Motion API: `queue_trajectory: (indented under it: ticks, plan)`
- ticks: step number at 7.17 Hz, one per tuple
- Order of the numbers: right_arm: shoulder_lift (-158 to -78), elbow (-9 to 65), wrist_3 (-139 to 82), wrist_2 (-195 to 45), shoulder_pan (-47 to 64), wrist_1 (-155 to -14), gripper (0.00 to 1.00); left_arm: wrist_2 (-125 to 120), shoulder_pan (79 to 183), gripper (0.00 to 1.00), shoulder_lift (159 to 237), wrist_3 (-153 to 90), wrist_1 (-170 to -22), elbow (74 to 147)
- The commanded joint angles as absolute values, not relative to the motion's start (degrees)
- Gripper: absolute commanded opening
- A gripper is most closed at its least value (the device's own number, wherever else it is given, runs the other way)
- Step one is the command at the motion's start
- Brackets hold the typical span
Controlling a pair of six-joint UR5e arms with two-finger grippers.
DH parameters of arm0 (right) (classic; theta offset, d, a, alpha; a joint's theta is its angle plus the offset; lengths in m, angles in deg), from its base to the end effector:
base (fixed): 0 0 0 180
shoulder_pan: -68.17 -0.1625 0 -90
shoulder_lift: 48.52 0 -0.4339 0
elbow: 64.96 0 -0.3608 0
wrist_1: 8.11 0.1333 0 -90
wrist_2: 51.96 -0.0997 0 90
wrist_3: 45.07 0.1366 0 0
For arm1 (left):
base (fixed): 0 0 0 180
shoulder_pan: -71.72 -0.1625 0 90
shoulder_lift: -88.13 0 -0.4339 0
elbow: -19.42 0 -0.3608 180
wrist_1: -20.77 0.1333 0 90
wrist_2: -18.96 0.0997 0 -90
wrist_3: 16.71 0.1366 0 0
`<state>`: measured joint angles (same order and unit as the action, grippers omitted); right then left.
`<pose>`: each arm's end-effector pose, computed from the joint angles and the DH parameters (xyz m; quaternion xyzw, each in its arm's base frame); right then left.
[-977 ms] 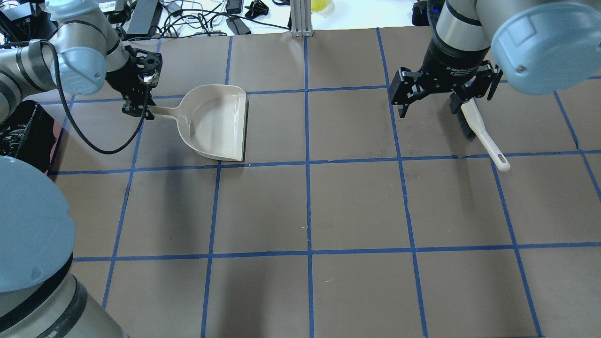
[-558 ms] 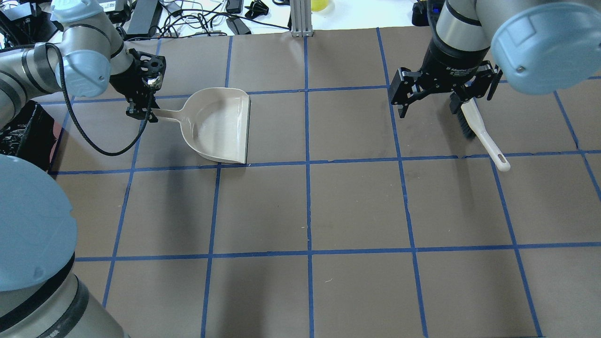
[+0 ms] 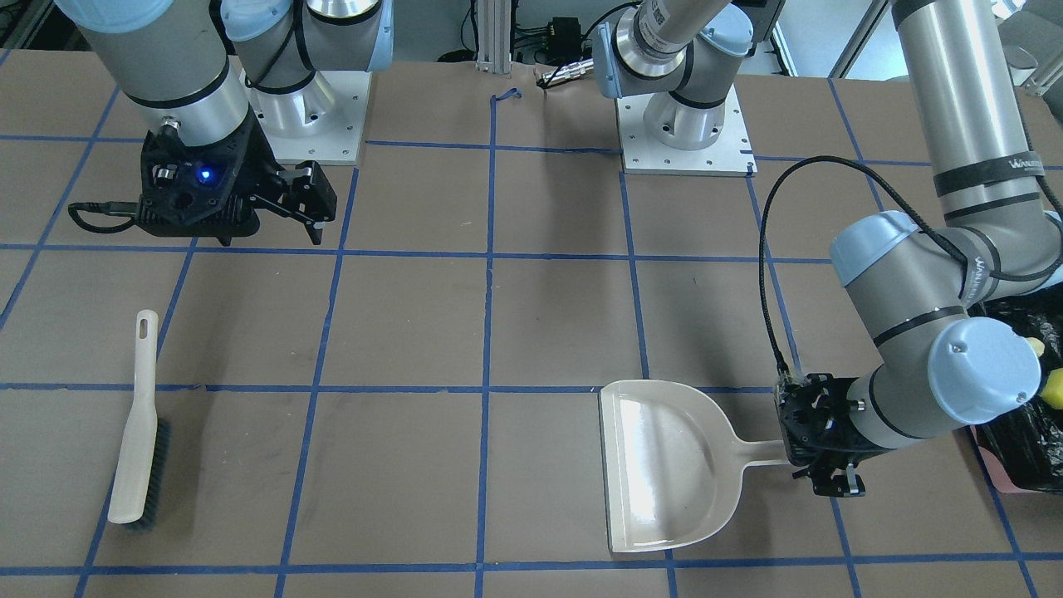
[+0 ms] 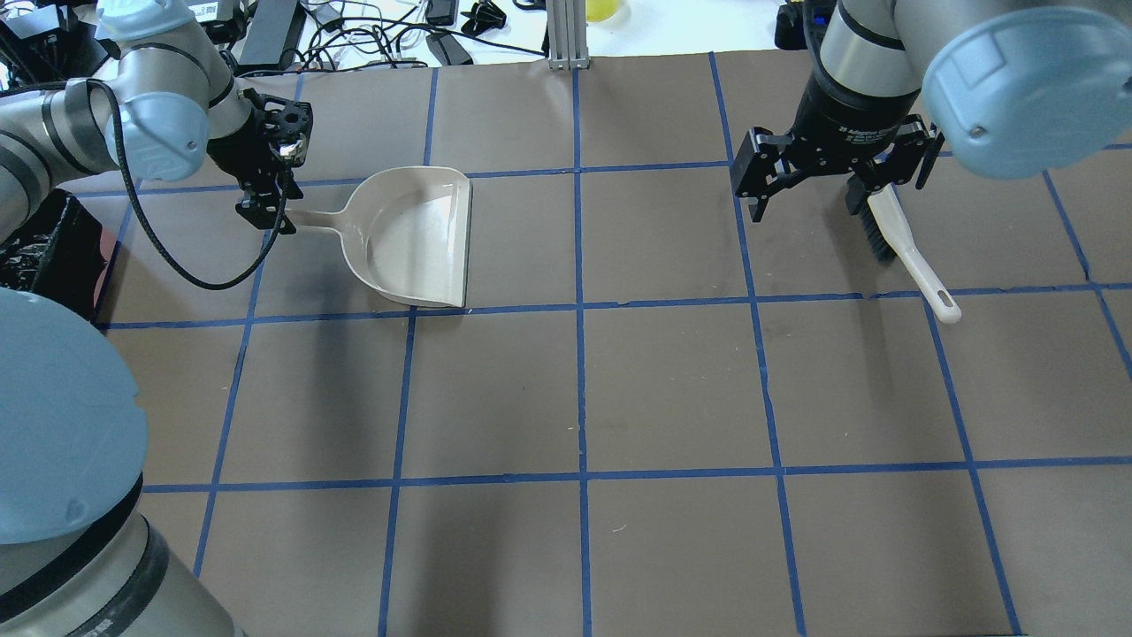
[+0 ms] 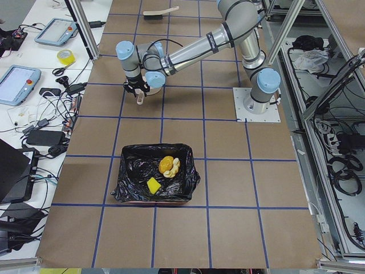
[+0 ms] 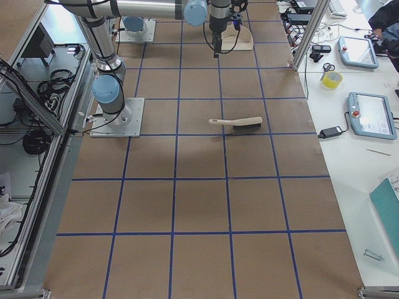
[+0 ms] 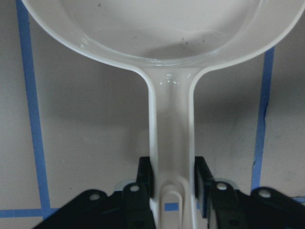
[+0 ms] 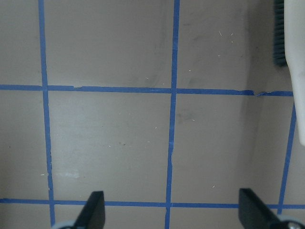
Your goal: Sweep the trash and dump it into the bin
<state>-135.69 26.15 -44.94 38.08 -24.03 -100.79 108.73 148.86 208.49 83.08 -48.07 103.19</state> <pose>0.1515 -0.4726 0.4323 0.0181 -0.9998 -0.0110 0.0006 0.0122 -0.6548 0.2478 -0.6876 -0.7256 -0.0127 0.0227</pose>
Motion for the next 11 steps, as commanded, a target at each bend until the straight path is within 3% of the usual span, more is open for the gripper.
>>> queue_trajectory:
  ticks: [1,6,11]
  plan:
    - [-135.4,26.4,-44.9,38.1,-24.0,-100.7,1.00,106.1,150.4,0.97,205.6,74.1,-49.2,102.4]
    - [-136.1,26.4,-45.6,38.2,-23.9,-100.5,1.00,105.6,154.2,1.00,193.8,47.0,-72.1,97.6]
    - [-138.9,26.3,-45.8,38.5,-24.0,-100.7,1.00,106.6,157.9,1.00,185.9,2.9,-73.4,100.0]
